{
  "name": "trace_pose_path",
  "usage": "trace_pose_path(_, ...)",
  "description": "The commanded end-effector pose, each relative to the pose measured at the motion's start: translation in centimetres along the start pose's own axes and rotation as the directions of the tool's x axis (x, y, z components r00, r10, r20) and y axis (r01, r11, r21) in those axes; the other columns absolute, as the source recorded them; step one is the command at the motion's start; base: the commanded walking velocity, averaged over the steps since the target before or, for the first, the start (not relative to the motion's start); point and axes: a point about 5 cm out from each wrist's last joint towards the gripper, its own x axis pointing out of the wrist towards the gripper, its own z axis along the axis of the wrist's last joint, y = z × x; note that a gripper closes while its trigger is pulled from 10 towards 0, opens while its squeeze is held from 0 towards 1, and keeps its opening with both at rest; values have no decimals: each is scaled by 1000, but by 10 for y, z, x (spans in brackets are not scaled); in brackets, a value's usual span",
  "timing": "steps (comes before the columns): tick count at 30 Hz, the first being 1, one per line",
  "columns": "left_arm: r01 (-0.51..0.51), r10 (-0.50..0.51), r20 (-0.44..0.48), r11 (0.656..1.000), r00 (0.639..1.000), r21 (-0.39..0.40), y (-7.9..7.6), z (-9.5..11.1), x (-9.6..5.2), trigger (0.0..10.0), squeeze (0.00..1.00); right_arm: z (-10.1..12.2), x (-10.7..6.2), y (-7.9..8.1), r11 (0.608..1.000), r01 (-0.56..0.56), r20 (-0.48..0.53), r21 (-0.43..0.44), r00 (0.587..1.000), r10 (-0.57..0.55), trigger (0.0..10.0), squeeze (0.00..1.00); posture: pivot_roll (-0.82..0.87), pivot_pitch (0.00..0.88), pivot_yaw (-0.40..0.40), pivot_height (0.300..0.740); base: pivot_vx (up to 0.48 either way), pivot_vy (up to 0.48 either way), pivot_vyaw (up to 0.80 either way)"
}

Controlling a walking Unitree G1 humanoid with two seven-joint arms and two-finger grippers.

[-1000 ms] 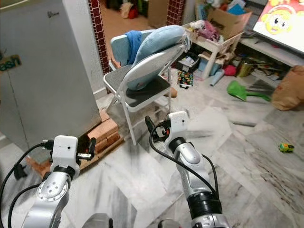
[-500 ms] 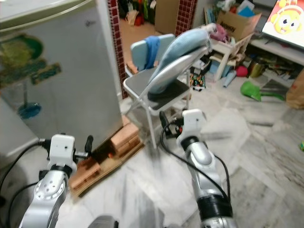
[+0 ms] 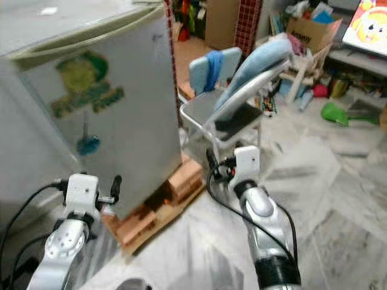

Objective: Restocking fridge

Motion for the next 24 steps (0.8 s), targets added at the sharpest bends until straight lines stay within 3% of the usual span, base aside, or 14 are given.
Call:
trace_pose_path(1, -18, 18, -7, 1000, 1000, 15, 5, -1, -2, 10000, 0, 6, 4, 8, 1000, -29, 22, -4, 999, 30, 10000, 0, 119, 29, 23, 740, 0, 450, 0)
trace_pose_path(6, -27, 27, -8, 1000, 1000, 14, 9, -2, -4, 10000, 0, 7, 6, 7, 1000, -27, 26, -8, 999, 27, 10000, 0, 129, 41, 34, 740, 0, 360, 0)
trace_pose_path(13, -20, 19, 37, 999, 999, 36, 13, 7, 2, 10000, 0, 10, 11, 4, 1000, -5, 36, -6, 999, 5, 10000, 0, 131, 43, 42, 740, 0, 0, -474)
trace_pose_path(24, -28, 25, 70, 999, 997, 40, 17, 17, 9, 10000, 0, 21, 20, 11, 1000, -20, 75, -16, 997, 22, 10000, 0, 118, 59, 51, 740, 0, 0, 0)
